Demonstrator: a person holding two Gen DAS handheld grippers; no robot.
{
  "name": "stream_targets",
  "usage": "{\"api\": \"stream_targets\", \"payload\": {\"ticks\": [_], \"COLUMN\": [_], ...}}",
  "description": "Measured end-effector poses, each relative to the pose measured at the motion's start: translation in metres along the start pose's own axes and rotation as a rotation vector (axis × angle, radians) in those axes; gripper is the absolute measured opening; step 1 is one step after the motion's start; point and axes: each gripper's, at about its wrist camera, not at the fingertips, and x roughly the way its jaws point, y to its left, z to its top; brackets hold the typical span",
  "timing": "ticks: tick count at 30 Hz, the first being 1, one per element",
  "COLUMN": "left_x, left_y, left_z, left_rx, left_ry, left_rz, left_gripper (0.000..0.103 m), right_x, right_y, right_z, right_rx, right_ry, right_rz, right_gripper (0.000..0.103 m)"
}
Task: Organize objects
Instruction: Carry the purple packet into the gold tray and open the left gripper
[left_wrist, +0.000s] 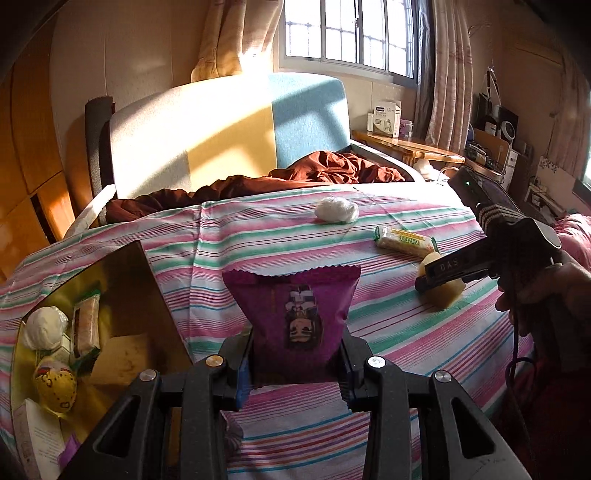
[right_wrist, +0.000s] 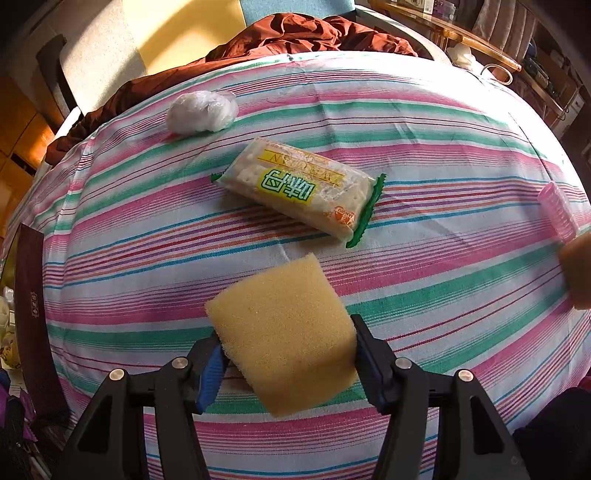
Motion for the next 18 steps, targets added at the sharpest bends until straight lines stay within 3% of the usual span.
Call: {"api": "stream_targets", "payload": {"ticks": [12,18], "left_x": [-0.020,-0.025], "left_y": [0.090,0.143], "left_z": [-0.015,-0.033], "left_rx": [-0.161,-0.300], "left_ry": [0.028,0.075], "left_rz": [0.157,0.176], "left_gripper": [0.037,0.037], "right_x": [-0.004,-0.007], "right_y": [-0.012,-0.017], "right_z": [-0.002,-0.004], "right_rx": [-0.004,-0.016], "right_ry": [-0.006,-0.010], "right_rz": [-0.006,-0.010], "right_gripper": [0.062,0.062]}}
